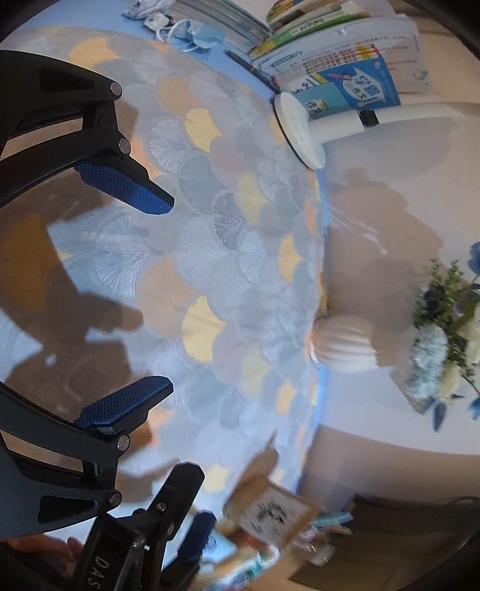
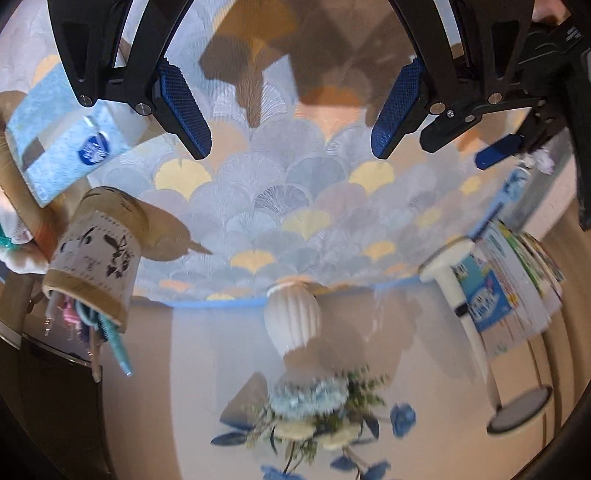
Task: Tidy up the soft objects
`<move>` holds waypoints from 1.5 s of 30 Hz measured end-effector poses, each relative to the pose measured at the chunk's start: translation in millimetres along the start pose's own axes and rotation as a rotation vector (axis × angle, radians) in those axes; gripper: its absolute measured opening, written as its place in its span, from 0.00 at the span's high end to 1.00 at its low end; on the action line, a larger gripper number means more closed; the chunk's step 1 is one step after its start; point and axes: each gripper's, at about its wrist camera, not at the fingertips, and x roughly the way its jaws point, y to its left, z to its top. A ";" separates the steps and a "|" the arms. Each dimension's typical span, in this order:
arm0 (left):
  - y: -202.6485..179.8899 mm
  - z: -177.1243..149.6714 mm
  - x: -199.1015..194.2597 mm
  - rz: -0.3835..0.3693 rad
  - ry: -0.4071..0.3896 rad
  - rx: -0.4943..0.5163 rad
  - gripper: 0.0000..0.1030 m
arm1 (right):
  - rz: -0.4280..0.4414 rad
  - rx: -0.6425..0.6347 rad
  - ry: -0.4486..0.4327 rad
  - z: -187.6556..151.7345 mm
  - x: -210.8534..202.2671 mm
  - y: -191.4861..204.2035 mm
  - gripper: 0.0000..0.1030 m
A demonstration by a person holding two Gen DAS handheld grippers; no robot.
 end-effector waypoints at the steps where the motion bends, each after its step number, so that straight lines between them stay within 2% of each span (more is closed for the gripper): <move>1: 0.0 -1.3 4.9 0.009 -0.001 0.006 0.14 | -0.016 -0.013 0.002 -1.2 7.0 1.5 0.15; 3: 2.4 -4.5 12.9 0.000 0.004 -0.003 0.14 | -0.037 -0.026 0.003 -3.5 15.6 2.4 0.15; 5: 7.0 -4.5 21.3 -0.007 0.048 -0.026 0.14 | -0.045 -0.034 0.004 -5.8 23.4 1.9 0.15; 8: 15.6 -5.9 19.9 -0.015 0.038 -0.069 0.13 | -0.058 -0.041 0.016 -9.4 33.2 1.6 0.15; 15: 30.3 -6.7 30.8 -0.005 0.086 -0.159 0.13 | -0.058 -0.031 0.004 -11.9 32.0 -0.6 0.15; 22: 29.3 -7.1 31.6 0.027 0.091 -0.155 0.11 | -0.063 -0.021 0.028 -12.9 35.5 -1.8 0.14; 24: 29.1 -6.7 32.8 0.026 0.098 -0.152 0.08 | -0.058 -0.021 0.026 -13.3 34.6 -2.0 0.13; 26: 28.7 -6.0 34.1 0.024 0.106 -0.145 0.04 | -0.055 -0.023 0.021 -13.7 33.8 -2.6 0.09; 29: 27.9 -5.9 34.7 0.030 0.110 -0.138 0.04 | -0.054 -0.033 0.005 -14.3 30.9 -0.8 0.05; 40: 27.0 -4.7 38.6 0.034 0.127 -0.120 0.01 | -0.058 -0.039 0.014 -14.3 32.1 1.9 0.05; 45: 23.0 -4.3 41.3 0.058 0.142 -0.095 0.01 | -0.060 -0.041 0.026 -13.9 35.9 1.3 0.05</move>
